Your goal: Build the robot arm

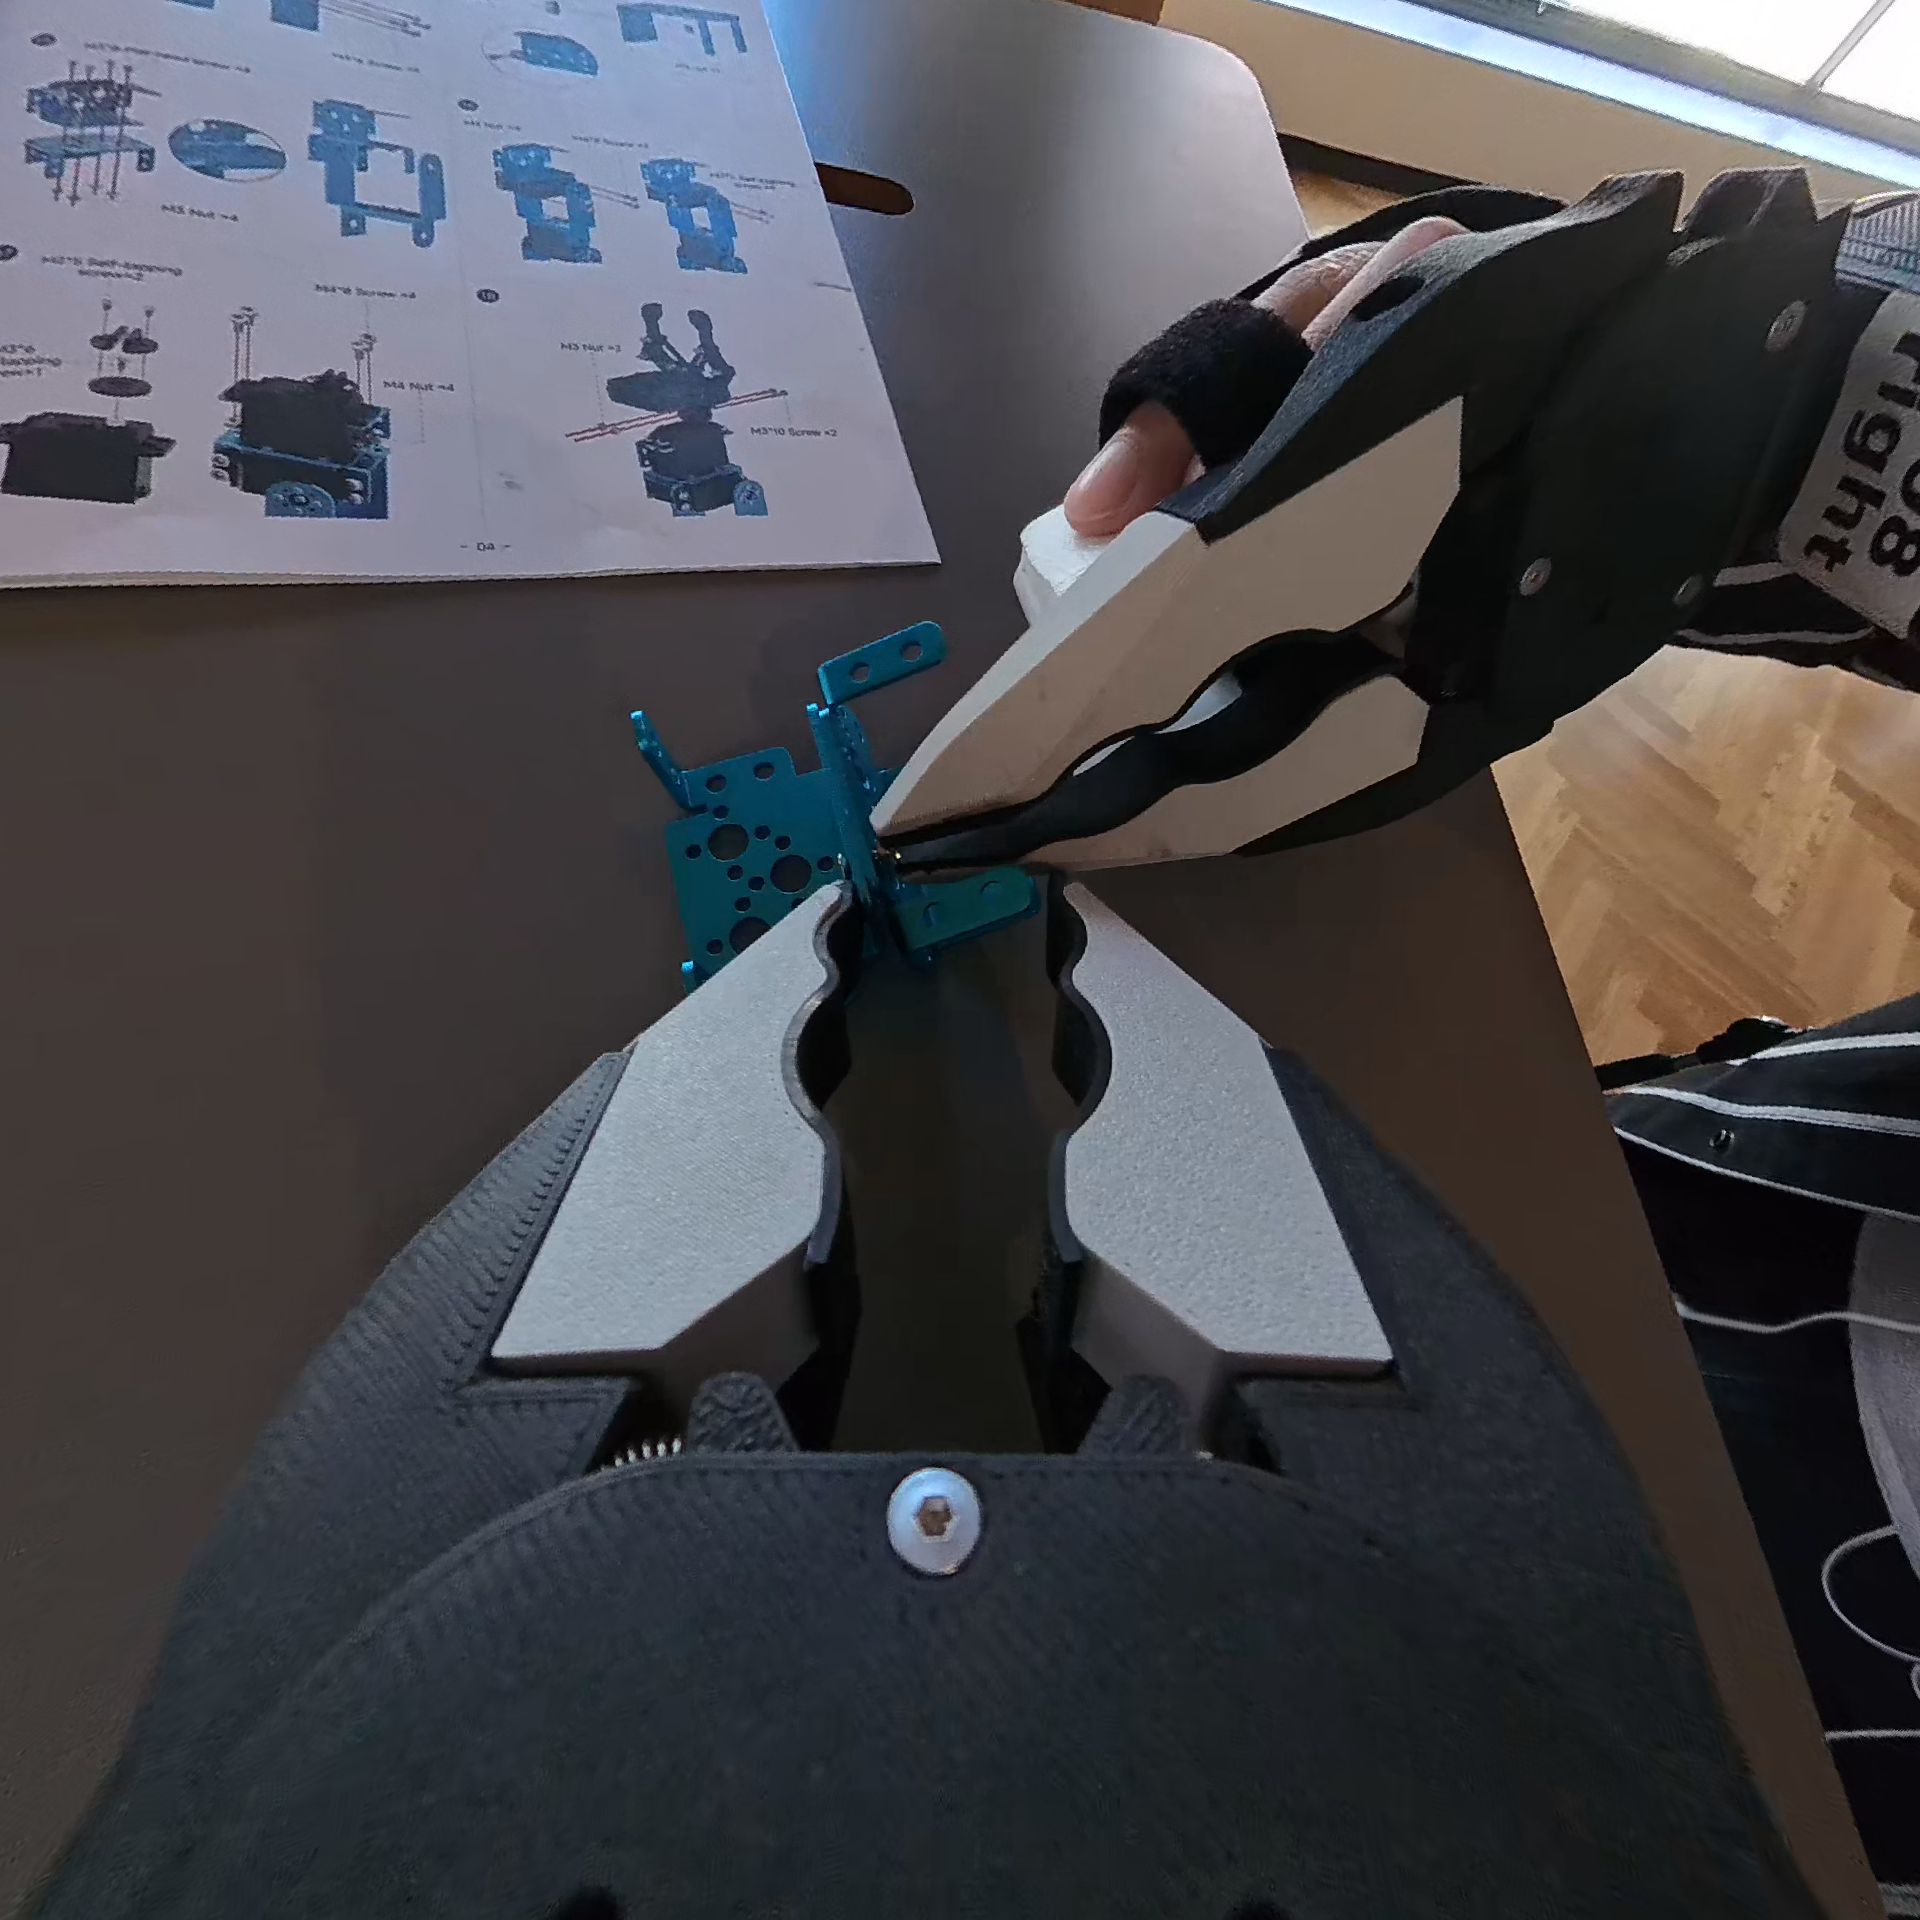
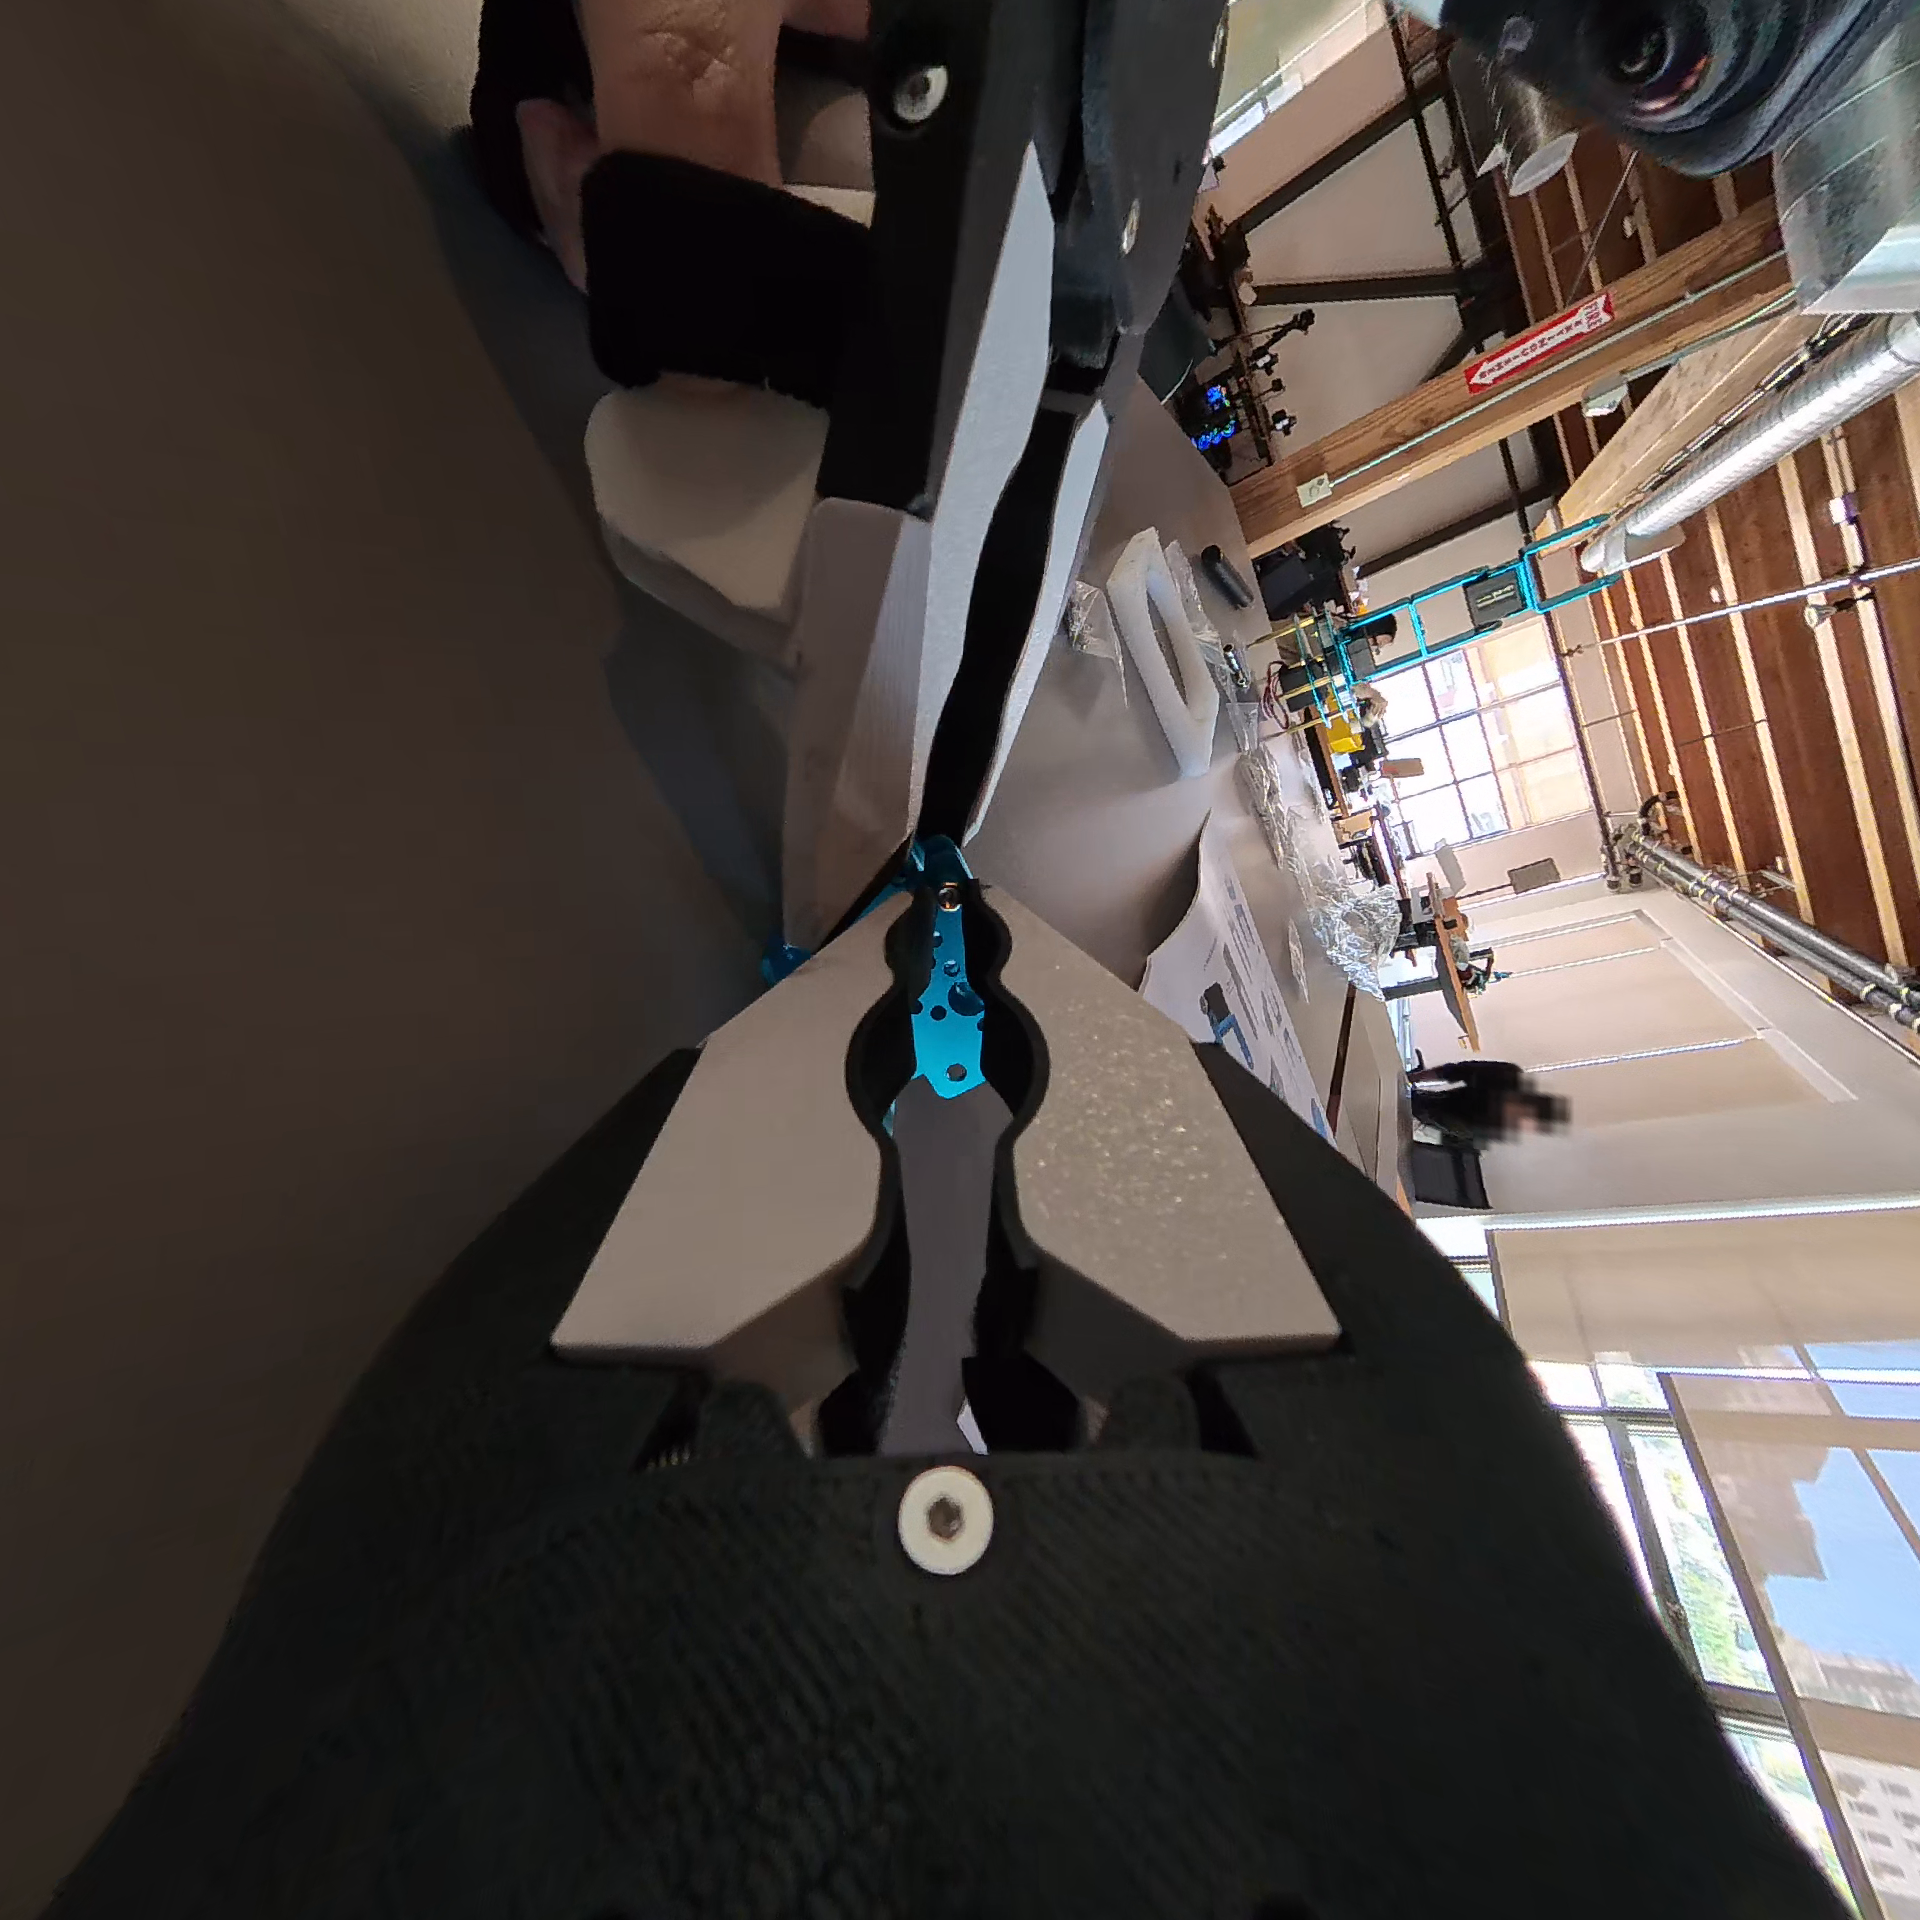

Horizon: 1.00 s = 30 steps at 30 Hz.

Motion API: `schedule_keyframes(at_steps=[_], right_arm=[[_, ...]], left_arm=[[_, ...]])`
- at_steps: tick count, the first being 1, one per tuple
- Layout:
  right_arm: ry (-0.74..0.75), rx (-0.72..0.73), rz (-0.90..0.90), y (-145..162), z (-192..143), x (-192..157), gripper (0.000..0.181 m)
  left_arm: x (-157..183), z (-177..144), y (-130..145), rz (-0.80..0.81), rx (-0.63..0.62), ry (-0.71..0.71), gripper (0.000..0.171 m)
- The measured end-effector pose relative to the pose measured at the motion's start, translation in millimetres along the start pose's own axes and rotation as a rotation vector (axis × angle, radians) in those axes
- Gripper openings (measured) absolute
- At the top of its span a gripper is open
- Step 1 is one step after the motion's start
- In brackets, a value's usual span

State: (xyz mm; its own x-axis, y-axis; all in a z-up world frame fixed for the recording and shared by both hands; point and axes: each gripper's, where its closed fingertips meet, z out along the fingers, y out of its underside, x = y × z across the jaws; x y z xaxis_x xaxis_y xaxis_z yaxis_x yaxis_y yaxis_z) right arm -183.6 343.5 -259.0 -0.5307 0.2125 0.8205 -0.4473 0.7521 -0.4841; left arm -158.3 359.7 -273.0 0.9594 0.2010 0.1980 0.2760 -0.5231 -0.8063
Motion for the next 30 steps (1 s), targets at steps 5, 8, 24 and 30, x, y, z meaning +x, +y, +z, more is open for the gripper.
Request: schedule_keyframes(at_steps=[5, 8, 24, 30], right_arm=[[-0.008, -0.003, 0.013, 0.5, -0.4, -0.8, 0.005], [-0.004, -0.005, 0.003, 0.3, -0.8, -0.8, 0.005], [-0.017, 0.004, 0.047, -1.1, -2.7, -1.3, 0.005], [-0.014, 0.003, 0.041, -1.6, -4.0, -0.9, 0.005]], left_arm=[[-1.5, 0.3, 0.4, 0.004, -0.003, -0.015, 0.031], [-1.9, 0.4, 0.4, -0.004, -0.003, -0.011, 0.031], [-2.7, 0.3, 0.2, -0.025, -0.001, -0.004, 0.032], [-2.2, 0.1, 0.1, -0.02, 0.0, -0.004, 0.031]])
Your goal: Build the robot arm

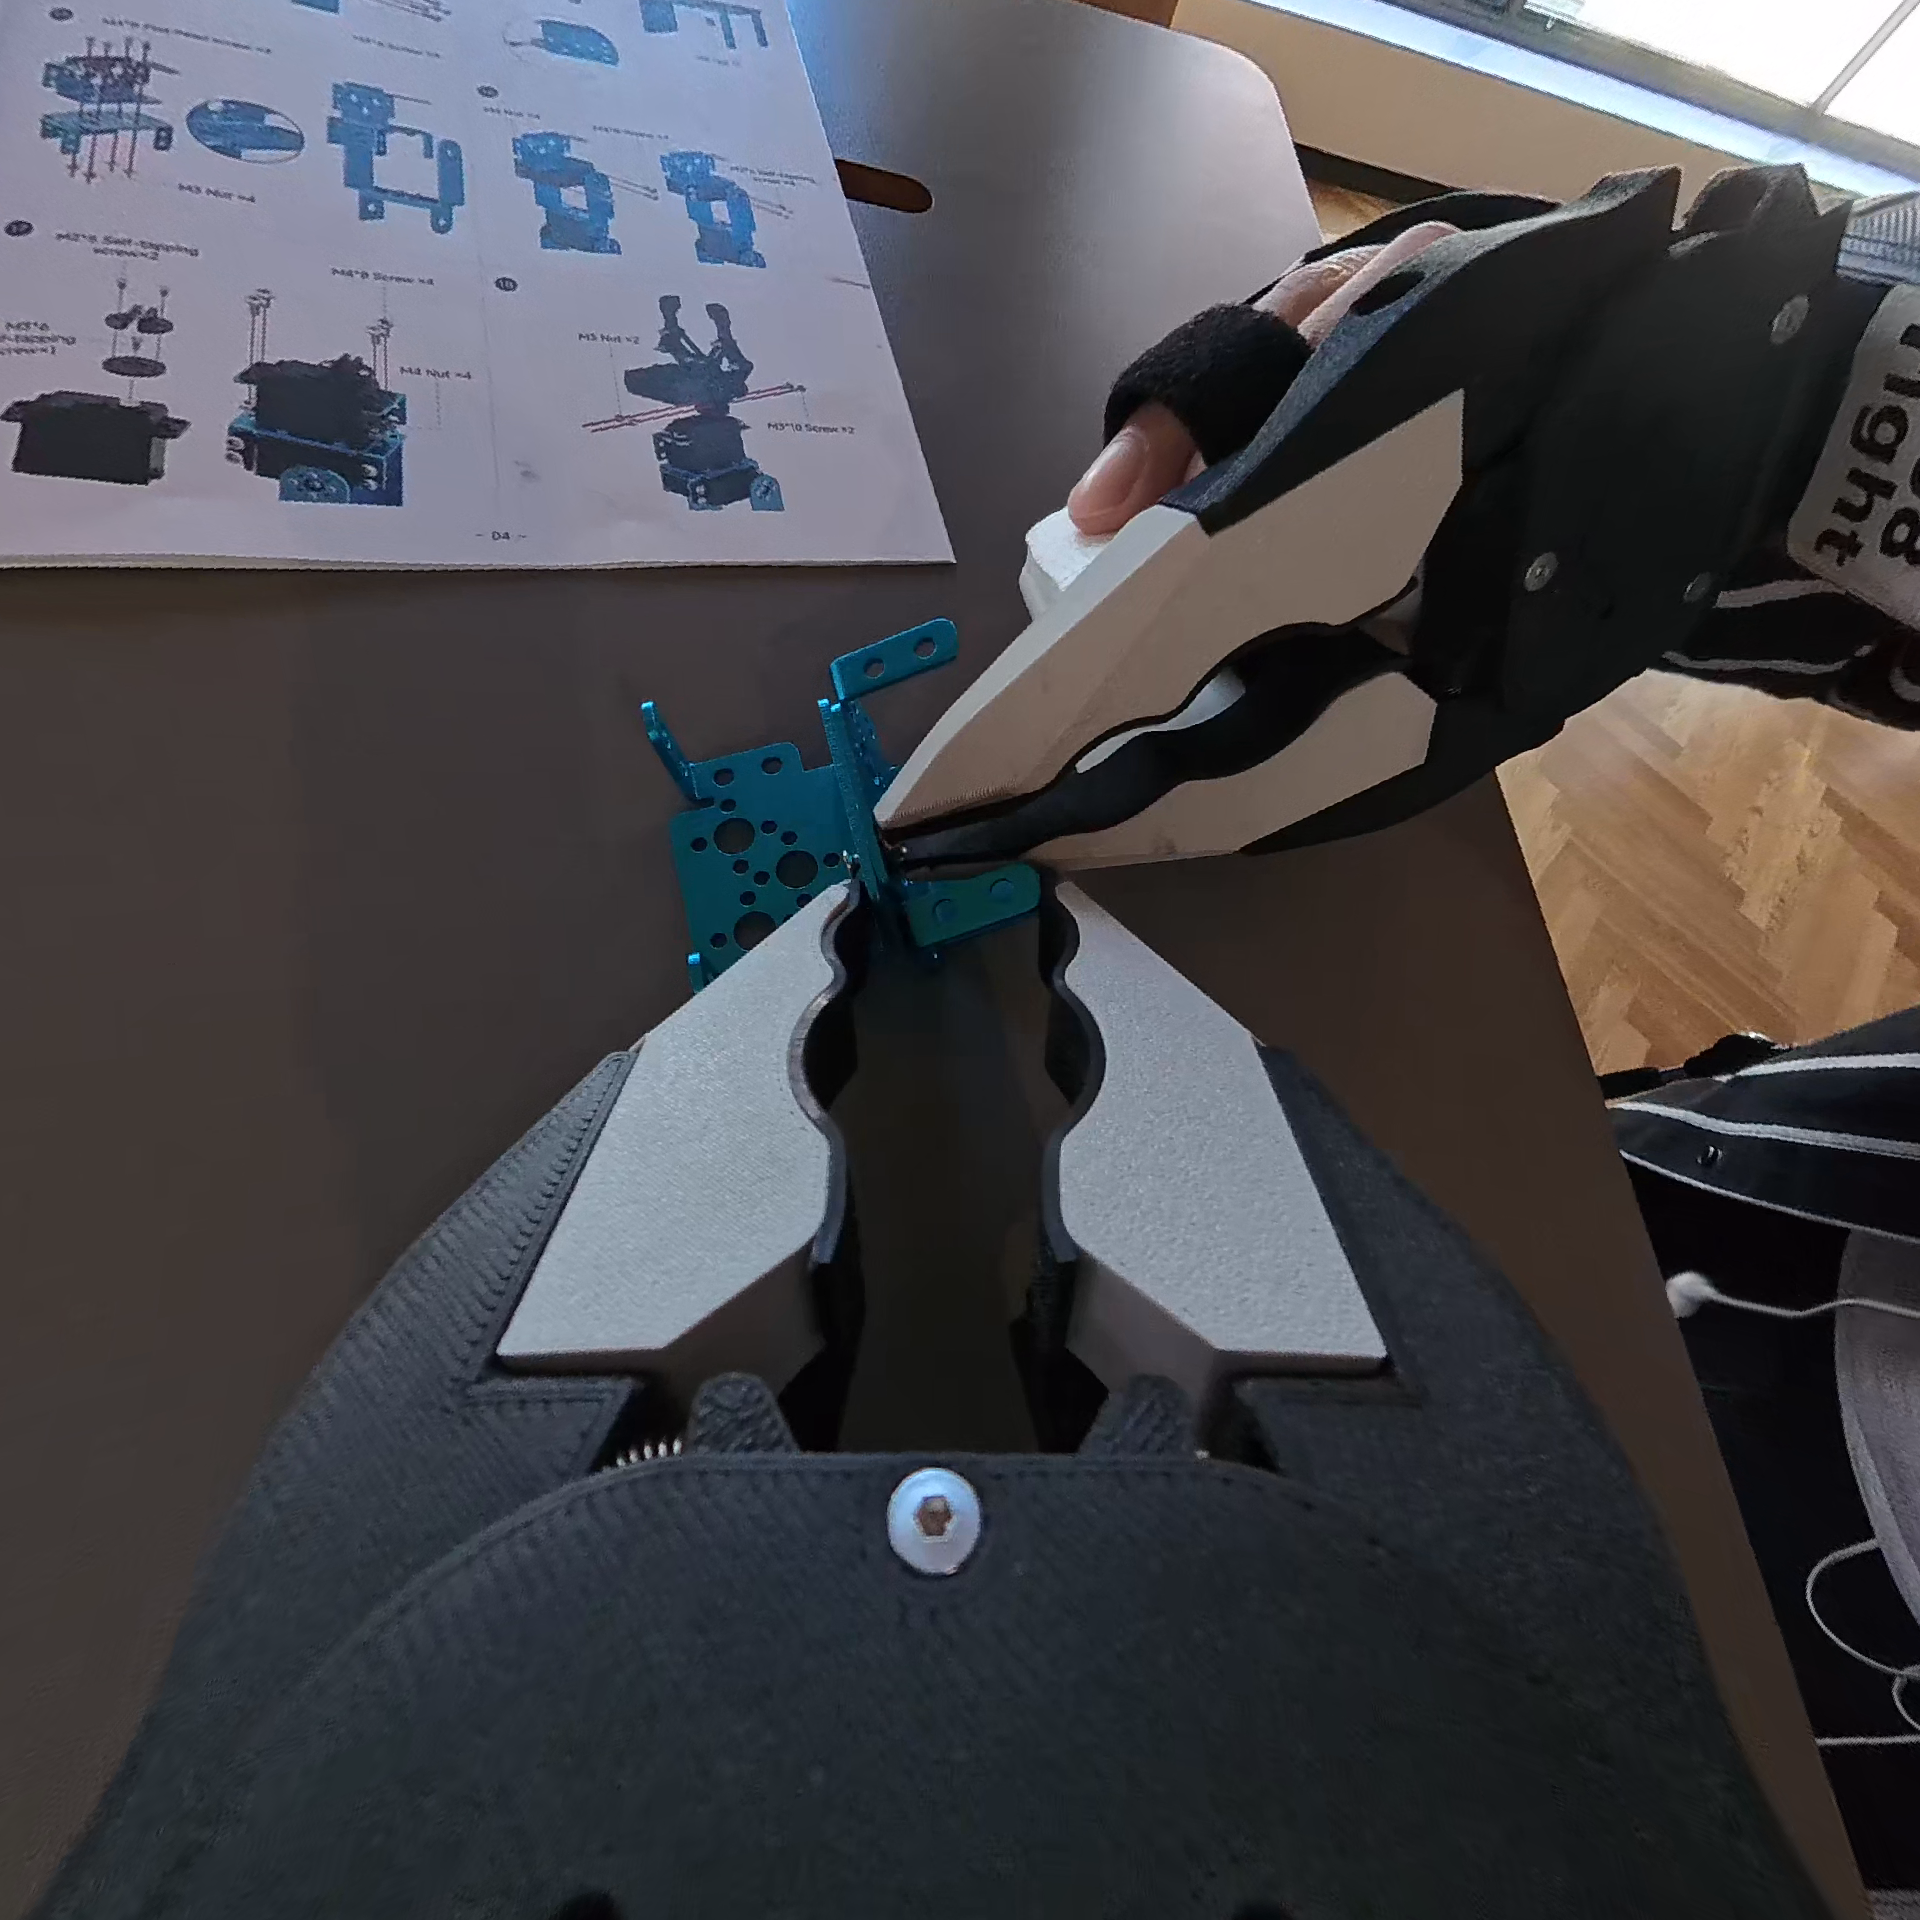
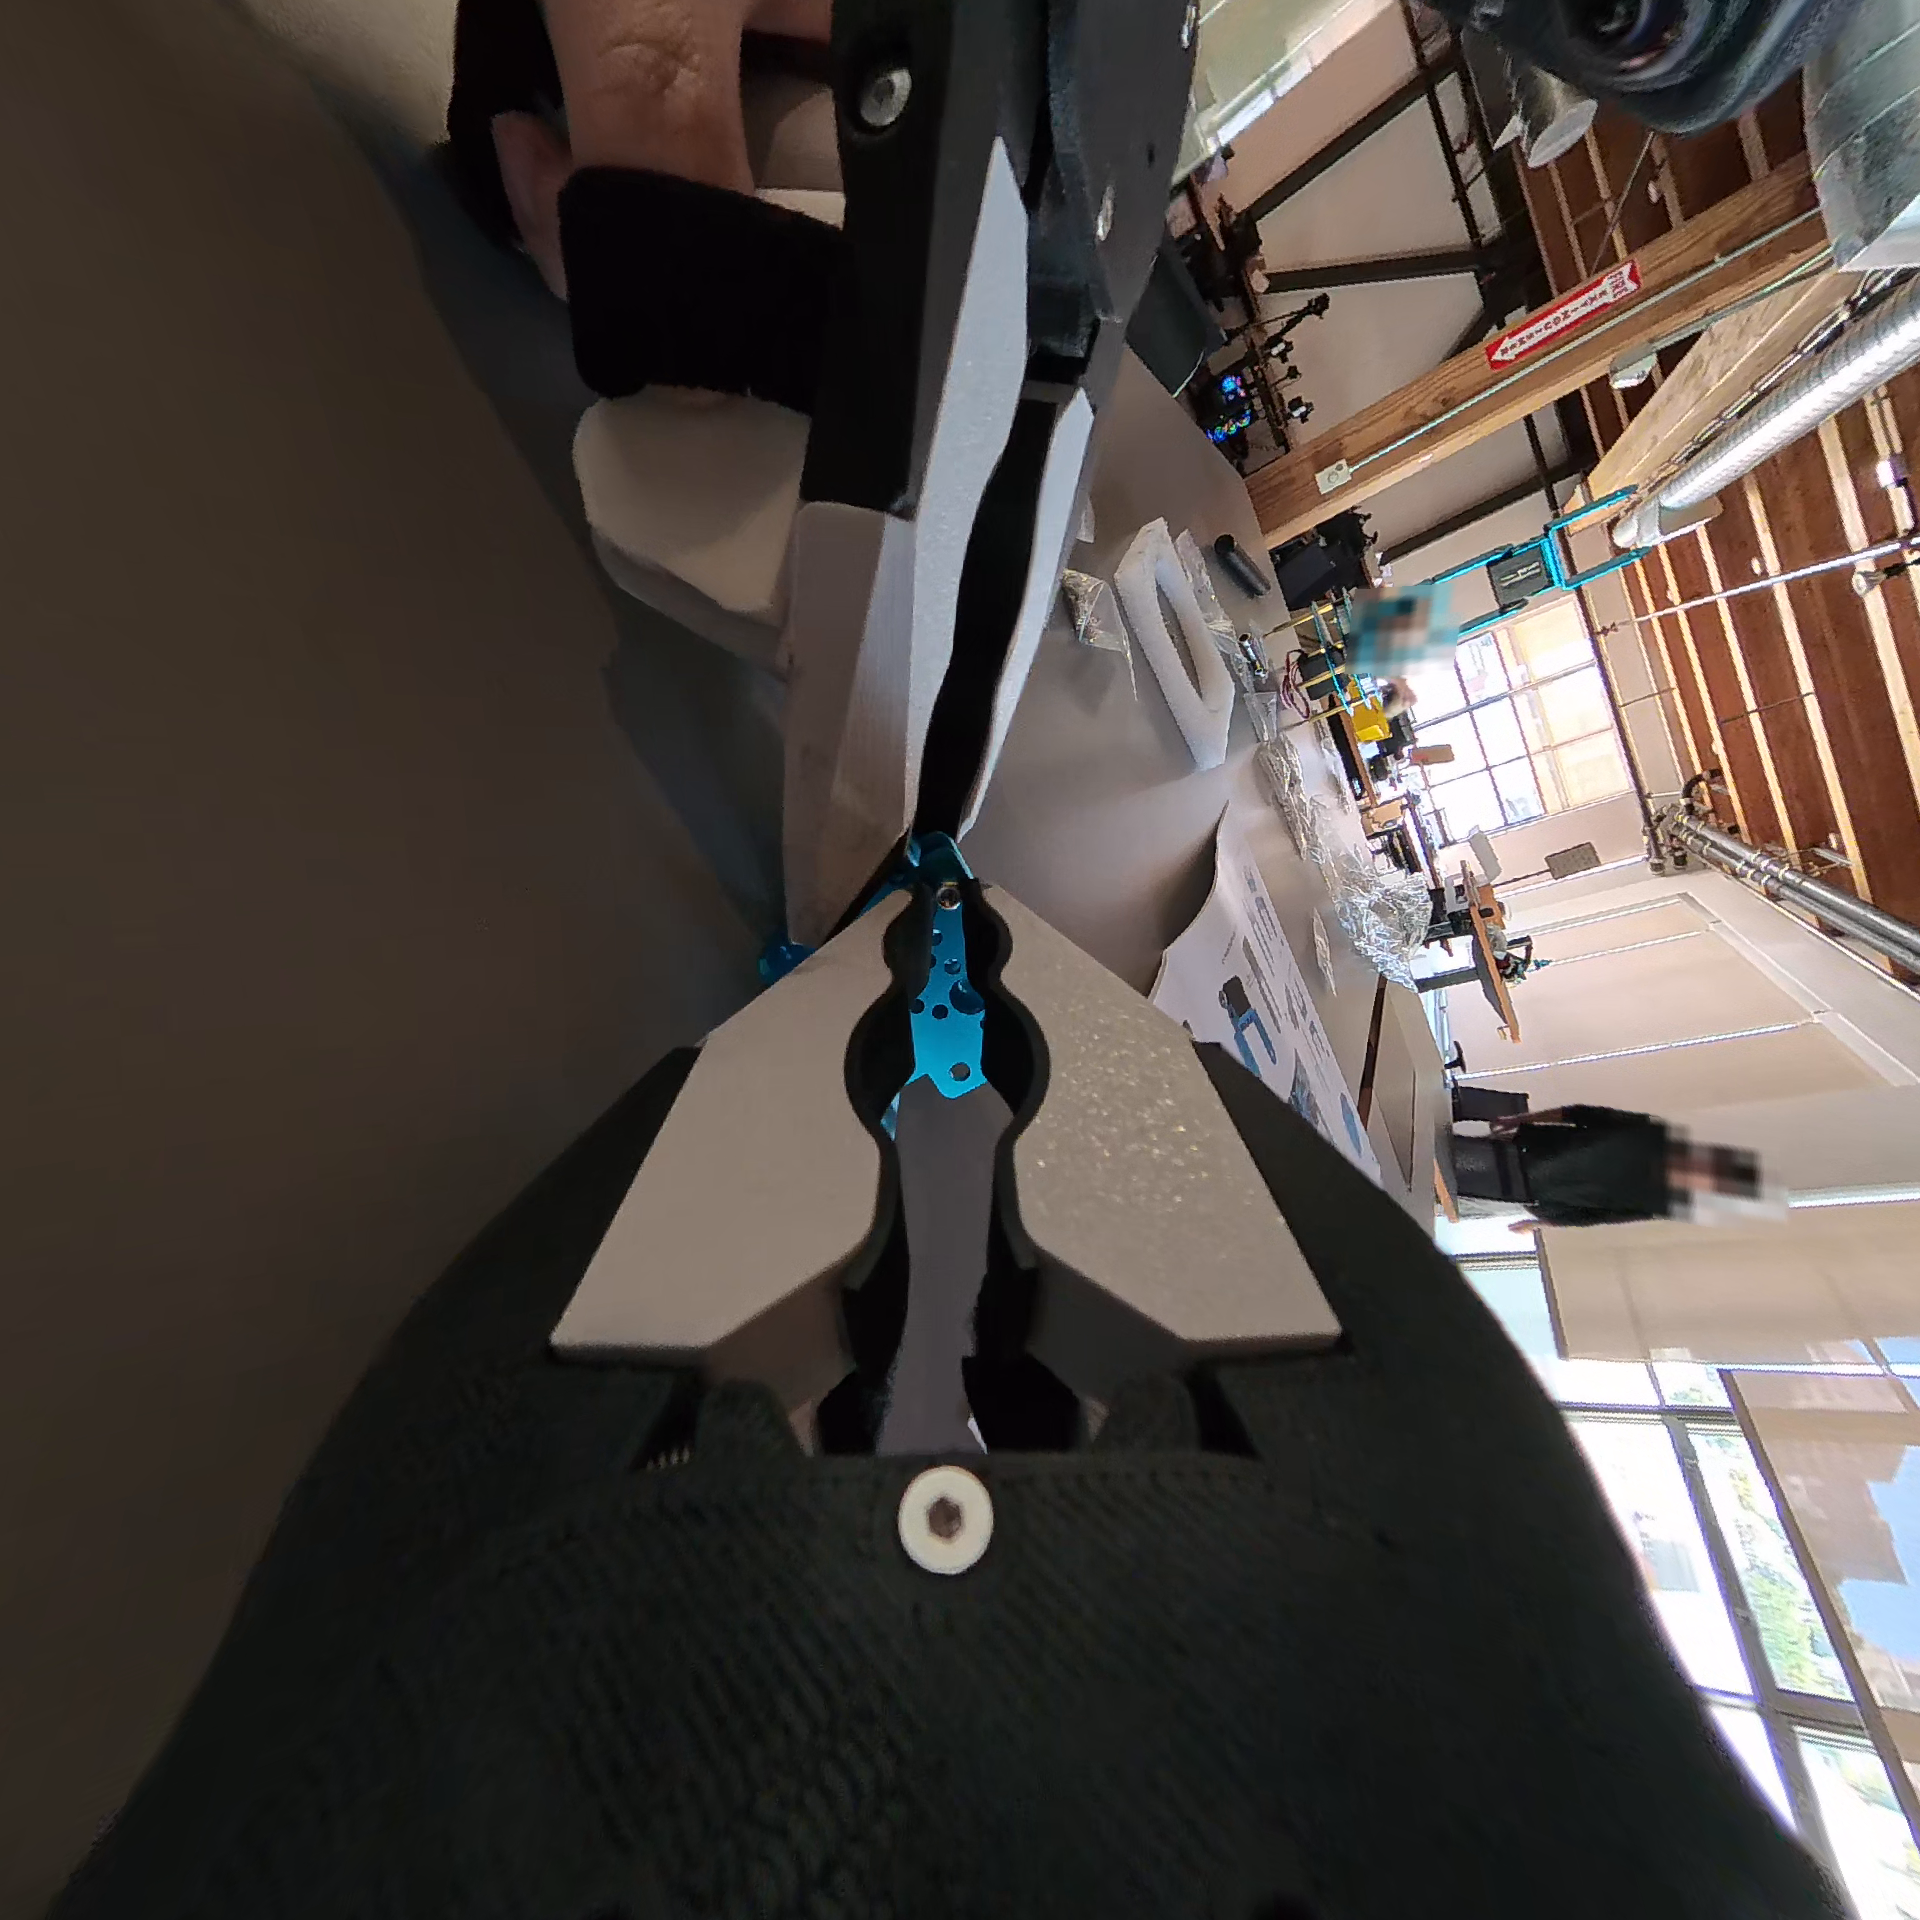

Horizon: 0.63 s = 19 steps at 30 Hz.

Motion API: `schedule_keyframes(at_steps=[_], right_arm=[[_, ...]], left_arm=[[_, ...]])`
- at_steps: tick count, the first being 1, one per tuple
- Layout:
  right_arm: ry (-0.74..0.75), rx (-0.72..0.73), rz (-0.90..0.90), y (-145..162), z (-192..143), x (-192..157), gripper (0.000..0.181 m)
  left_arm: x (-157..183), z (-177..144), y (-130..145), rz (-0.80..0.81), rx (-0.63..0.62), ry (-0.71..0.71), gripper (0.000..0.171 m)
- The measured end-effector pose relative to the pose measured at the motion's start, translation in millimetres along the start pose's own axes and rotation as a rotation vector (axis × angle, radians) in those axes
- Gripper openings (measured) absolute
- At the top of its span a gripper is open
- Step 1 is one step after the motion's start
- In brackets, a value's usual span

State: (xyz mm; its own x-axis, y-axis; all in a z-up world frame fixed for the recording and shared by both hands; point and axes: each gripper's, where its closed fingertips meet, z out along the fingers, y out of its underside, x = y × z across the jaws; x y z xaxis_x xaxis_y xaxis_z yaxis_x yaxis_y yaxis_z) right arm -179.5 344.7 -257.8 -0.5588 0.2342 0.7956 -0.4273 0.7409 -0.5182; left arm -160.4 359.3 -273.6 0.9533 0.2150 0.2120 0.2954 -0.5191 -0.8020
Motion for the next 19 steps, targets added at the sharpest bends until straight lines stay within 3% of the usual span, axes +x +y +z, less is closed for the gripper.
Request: schedule_keyframes(at_steps=[14, 19], right_arm=[[-0.035, 0.012, 0.103, 2.9, -3.3, 2.6, 0.005], [-0.044, 0.003, 0.091, 3.8, -1.5, 0.0, 0.005]], left_arm=[[-4.4, -0.7, -1.1, -0.045, 0.008, 0.0, 0.04], [-2.4, -3.0, -4.7, 0.007, 0.035, -0.019, 0.042]])
